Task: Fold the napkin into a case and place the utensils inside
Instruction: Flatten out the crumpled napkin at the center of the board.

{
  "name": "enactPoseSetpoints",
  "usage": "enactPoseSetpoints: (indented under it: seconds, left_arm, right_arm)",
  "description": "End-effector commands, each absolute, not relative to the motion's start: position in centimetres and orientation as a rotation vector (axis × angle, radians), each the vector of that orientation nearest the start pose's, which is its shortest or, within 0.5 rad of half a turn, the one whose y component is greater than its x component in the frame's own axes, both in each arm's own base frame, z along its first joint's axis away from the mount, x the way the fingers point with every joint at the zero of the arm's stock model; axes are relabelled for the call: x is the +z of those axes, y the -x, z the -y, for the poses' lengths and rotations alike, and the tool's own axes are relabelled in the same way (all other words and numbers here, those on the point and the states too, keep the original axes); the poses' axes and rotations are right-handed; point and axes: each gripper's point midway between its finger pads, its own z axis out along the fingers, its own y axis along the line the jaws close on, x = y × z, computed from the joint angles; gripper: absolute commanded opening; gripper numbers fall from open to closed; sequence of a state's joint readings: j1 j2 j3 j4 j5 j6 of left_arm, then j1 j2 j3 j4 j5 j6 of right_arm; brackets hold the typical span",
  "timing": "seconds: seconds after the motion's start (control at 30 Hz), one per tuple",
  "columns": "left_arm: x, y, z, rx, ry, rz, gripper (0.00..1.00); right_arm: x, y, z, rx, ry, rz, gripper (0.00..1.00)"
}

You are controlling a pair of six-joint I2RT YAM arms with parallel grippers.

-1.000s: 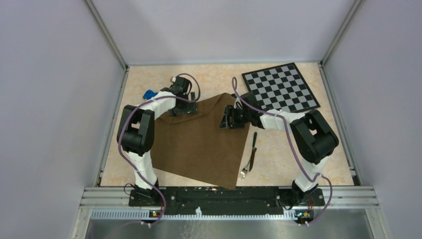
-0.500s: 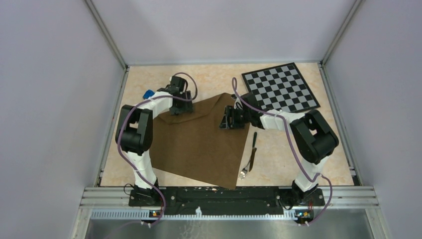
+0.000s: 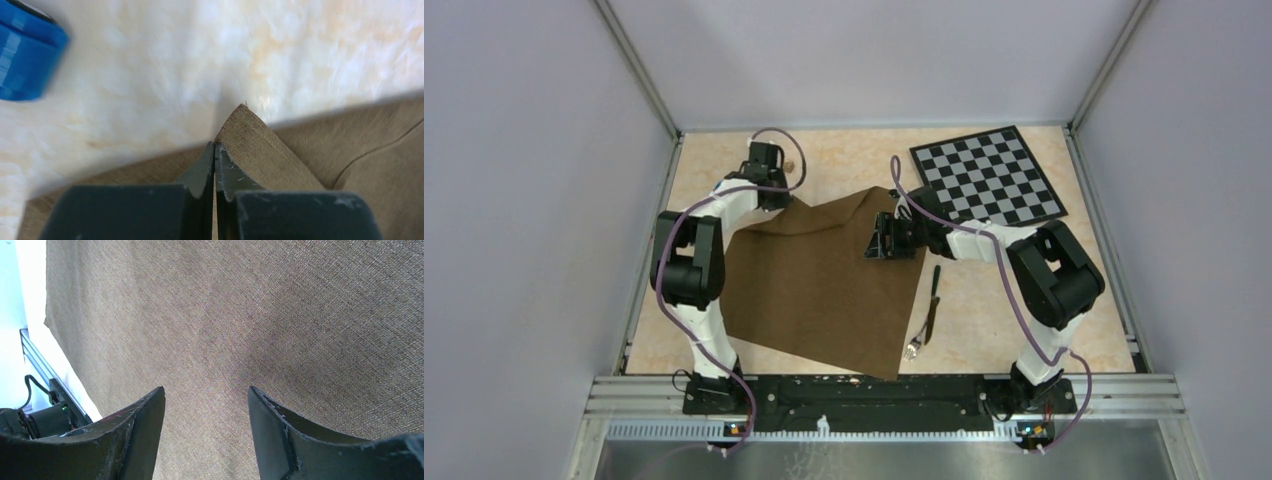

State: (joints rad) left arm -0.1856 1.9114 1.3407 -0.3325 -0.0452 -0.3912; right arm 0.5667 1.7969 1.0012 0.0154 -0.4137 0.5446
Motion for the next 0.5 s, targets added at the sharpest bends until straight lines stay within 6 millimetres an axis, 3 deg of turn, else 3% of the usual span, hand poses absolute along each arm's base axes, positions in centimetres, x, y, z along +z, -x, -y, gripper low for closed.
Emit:
enactPoseSetpoints:
  seconds: [0.0, 0.2, 0.4, 0.47]
  left_arm:
    - [11.9, -51.8, 6.7, -0.212, 0.332, -2.242, 0.00]
    - [10.9, -55.8, 4.3, -0.216, 0.368, -2.246, 0.00]
    - [8.5, -59.2, 2.0, -0.186, 0.417, -2.283, 0.00]
    - [8.1, -59.9, 2.3, -0.214, 0.401, -2.302, 0.00]
  right_arm:
    - [6.9, -32.3, -31.1, 1.014, 0.254, -2.435, 0.61]
    - [6.9, -33.0, -31.1, 0.985, 0.243, -2.436, 0.61]
    - [8.2, -35.3, -31.3, 0.957, 0.214, -2.400, 0.61]
    - [8.1, -35.6, -30.9, 0.928, 0.199, -2.420, 0.61]
